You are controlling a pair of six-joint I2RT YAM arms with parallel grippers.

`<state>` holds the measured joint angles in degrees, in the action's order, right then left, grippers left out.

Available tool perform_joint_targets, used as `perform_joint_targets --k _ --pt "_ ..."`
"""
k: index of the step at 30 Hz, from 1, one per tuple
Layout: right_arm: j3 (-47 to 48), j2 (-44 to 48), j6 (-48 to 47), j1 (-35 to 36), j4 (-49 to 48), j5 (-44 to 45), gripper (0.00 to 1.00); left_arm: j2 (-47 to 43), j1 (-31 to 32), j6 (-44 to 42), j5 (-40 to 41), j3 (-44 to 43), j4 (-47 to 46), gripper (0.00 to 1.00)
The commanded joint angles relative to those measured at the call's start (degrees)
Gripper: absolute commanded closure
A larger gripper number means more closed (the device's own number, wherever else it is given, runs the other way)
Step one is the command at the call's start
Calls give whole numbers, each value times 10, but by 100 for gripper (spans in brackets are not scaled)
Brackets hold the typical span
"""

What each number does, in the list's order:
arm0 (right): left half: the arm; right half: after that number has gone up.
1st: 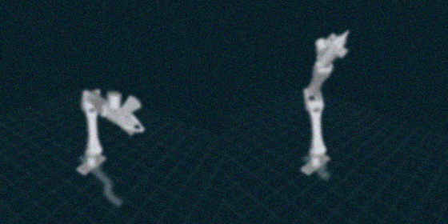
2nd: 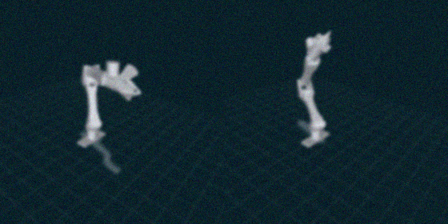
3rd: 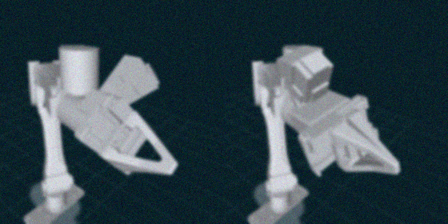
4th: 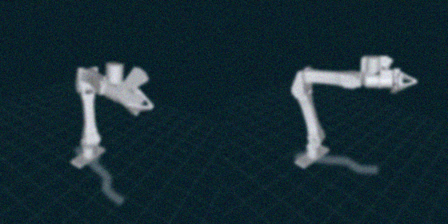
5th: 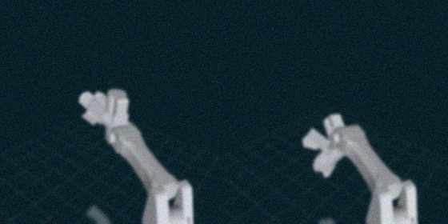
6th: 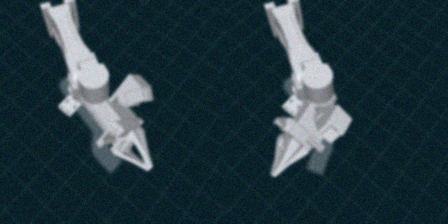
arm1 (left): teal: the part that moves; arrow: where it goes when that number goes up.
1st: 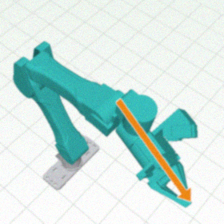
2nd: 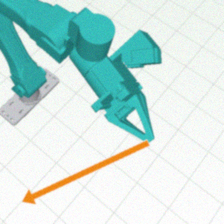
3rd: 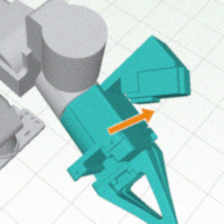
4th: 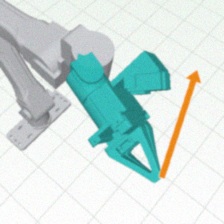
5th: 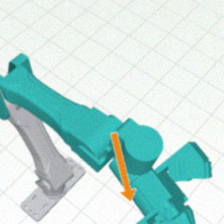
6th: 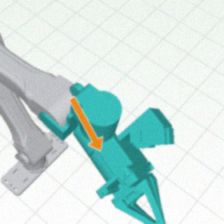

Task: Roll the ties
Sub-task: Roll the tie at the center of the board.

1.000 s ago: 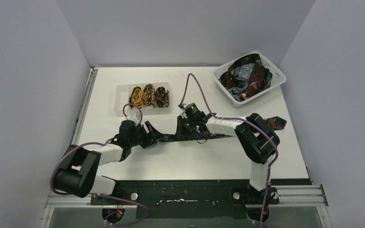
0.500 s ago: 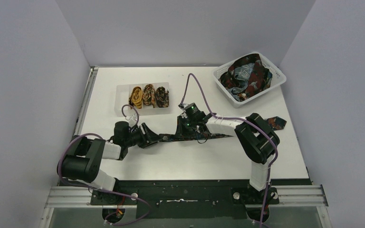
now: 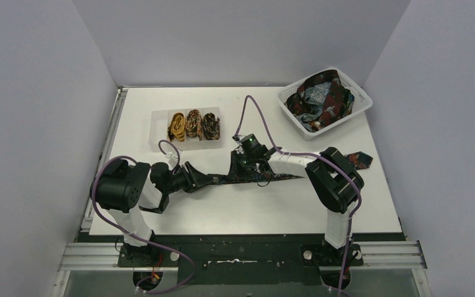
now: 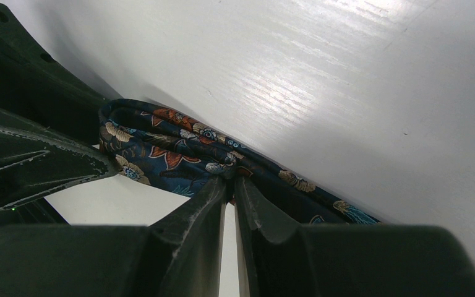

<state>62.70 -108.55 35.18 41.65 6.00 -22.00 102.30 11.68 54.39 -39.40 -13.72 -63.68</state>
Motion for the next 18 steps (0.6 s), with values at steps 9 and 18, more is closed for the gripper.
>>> perform_joint_targets --k 9,18 --pt "-12 -19 -13 -3 20 21 86 -9 3 -21 49 -2 61 71" --pt "-10 -19 -13 -3 22 19 86 -67 27 -54 108 -24 168 79"
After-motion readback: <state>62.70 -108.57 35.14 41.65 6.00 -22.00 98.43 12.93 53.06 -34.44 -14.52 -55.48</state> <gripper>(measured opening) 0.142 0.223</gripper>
